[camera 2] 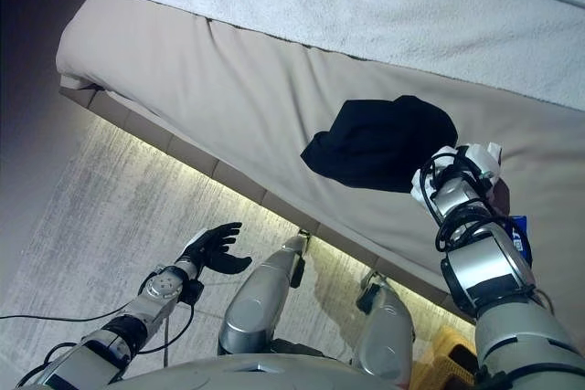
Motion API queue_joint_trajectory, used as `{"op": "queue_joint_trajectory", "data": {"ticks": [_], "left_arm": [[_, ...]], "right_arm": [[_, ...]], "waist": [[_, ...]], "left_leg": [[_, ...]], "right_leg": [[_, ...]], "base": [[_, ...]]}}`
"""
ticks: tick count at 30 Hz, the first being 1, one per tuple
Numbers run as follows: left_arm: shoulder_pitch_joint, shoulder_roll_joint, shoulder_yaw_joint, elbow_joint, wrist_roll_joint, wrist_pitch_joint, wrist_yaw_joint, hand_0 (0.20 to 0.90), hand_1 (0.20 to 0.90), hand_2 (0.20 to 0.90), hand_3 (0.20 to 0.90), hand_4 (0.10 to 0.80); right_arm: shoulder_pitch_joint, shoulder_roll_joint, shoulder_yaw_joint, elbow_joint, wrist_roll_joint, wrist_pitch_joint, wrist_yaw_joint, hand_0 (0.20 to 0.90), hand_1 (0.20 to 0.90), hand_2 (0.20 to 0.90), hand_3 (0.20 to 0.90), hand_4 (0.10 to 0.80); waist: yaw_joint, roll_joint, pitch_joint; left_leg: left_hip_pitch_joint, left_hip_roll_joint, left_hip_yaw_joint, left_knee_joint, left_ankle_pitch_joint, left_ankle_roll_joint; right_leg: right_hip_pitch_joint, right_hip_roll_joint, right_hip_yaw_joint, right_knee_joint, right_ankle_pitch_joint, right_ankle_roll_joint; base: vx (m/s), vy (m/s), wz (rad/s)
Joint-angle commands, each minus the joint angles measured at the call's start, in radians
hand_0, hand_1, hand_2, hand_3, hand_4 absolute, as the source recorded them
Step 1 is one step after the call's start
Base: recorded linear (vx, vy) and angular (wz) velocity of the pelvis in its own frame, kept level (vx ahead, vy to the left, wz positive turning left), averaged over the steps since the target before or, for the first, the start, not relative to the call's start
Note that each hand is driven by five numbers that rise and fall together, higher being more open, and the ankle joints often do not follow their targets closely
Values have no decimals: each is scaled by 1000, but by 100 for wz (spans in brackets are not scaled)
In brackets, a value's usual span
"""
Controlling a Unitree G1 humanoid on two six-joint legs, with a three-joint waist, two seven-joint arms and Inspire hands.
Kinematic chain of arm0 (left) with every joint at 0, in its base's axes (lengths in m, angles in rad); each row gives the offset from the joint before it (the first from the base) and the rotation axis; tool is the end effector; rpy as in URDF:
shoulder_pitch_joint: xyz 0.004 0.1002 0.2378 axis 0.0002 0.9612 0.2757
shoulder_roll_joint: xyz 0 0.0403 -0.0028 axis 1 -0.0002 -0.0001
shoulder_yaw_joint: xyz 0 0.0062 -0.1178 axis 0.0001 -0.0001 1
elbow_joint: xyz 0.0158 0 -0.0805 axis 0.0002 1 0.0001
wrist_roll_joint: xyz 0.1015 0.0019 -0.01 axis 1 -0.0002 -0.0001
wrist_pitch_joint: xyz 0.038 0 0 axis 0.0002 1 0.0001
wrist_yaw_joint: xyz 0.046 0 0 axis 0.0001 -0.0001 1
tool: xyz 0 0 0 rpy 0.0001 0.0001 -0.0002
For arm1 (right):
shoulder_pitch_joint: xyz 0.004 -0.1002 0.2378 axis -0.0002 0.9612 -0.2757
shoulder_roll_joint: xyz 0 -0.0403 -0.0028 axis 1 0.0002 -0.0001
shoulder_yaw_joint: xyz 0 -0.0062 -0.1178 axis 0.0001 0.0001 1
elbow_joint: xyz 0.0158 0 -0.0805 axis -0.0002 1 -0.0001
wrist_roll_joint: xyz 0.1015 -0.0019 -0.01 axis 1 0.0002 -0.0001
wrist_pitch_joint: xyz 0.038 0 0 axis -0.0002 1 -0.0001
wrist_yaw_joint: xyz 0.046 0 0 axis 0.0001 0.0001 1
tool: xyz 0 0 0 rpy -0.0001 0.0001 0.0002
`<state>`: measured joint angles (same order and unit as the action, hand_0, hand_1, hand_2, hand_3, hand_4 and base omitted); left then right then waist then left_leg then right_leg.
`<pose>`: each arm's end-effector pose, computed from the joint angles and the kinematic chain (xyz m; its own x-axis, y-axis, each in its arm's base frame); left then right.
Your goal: Pick up the clothes from the bed and place them into the basket
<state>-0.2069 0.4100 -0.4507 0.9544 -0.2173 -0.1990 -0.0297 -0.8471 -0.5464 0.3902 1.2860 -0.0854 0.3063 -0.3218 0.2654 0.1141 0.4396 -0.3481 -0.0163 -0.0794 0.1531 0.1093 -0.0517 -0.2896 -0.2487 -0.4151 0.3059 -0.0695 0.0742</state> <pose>0.1880 0.2317 -0.0734 0.7956 -0.0491 -0.6039 0.2851 0.9098 0.3016 0.3193 -0.2873 0.0604 0.7078 -0.6501 -0.2765 0.1223 0.4982 -0.8584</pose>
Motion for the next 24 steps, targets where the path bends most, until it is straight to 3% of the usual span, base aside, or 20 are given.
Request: {"op": "queue_joint_trajectory", "data": {"ticks": [1, 3, 4, 5, 6, 7, 16, 19, 20, 23, 24], "left_arm": [[-17, 25, -8, -35, -31, -10, 23, 900, 900, 900, 900, 800], [-11, 28, -4, -37, -31, -11, 26, 900, 900, 900, 900, 800], [-3, 34, 2, -43, -26, -6, 27, 900, 900, 900, 900, 800], [3, 38, 5, -50, -26, -4, 27, 900, 900, 900, 900, 800], [5, 40, 6, -52, -26, -4, 27, 900, 900, 900, 900, 800], [10, 40, 10, -57, -23, -2, 27, 900, 900, 900, 900, 800], [34, 58, 19, -95, -18, 9, 10, 900, 900, 900, 900, 800], [51, 59, 26, -97, -15, 6, 15, 900, 900, 900, 900, 800], [70, 54, 41, -87, -2, -5, 18, 900, 900, 900, 900, 800], [96, 49, 62, -62, 21, -24, 24, 900, 900, 900, 900, 800], [121, 40, 82, -34, 40, -34, 24, 900, 900, 900, 900, 800]], "right_arm": [[-17, -67, 28, 65, 43, 65, 7, 900, 900, 900, 900, 800], [-20, -76, 28, 67, 46, 71, 5, 900, 900, 900, 900, 800], [-17, -84, 19, 69, 66, 67, 14, 825, 825, 825, 812, 712], [-14, -90, 12, 70, 76, 60, 12, 691, 691, 691, 656, 556], [-13, -92, 10, 70, 80, 56, 8, 441, 441, 441, 365, 265], [-8, -95, 2, 67, 78, 47, 6, 300, 300, 300, 200, 100], [30, -131, -72, 58, 186, -70, -28, 300, 300, 300, 200, 100], [57, -141, -129, 25, 370, -151, 2, 300, 300, 300, 200, 100], [100, -138, -203, 1, 495, -225, 28, 300, 300, 300, 200, 100], [170, -126, -305, -37, 678, -299, 69, 300, 300, 300, 200, 100], [228, -107, -378, -66, 783, -351, 158, 300, 300, 300, 200, 100]], "waist": [[8, 44, 28], [6, 46, 32], [4, 47, 33], [3, 48, 34], [2, 49, 35], [1, 49, 34], [-8, 36, 0], [-16, 18, -24], [-23, 4, -40], [-35, -19, -61], [-49, -34, -87]], "left_leg": [[-161, -33, 67, 197, -108, 42], [-179, -34, 69, 223, -117, 47], [-191, -36, 67, 246, -126, 49], [-195, -35, 69, 257, -131, 50], [-196, -35, 69, 260, -133, 51], [-197, -35, 69, 267, -136, 51], [-104, -10, 80, 198, -119, 26], [-36, 6, 84, 134, -107, 11], [-4, 17, 96, 89, -76, 14], [56, 33, 105, 36, -76, 8], [103, 44, 114, -4, -75, 3]], "right_leg": [[-124, 13, 34, 110, -2, -33], [-149, 7, 44, 139, -8, -38], [-162, 5, 53, 160, -15, -42], [-168, 4, 58, 172, -20, -47], [-169, 4, 59, 175, -21, -48], [-170, 4, 63, 181, -24, -49], [-57, 38, 49, 85, -6, -44], [14, 64, 51, 13, 2, -38], [46, 73, 39, -32, 32, -41], [100, 88, 45, -77, 33, -32], [141, 102, 54, -108, 32, -27]], "base": [[-79, 25, 7], [-25, 15, 0], [-22, 25, -5], [-7, 16, -4], [0, 0, 0], [0, 0, 0], [45, -22, 9], [52, -30, -10], [0, -15, -15], [70, -33, -13], [133, -22, -3]]}}
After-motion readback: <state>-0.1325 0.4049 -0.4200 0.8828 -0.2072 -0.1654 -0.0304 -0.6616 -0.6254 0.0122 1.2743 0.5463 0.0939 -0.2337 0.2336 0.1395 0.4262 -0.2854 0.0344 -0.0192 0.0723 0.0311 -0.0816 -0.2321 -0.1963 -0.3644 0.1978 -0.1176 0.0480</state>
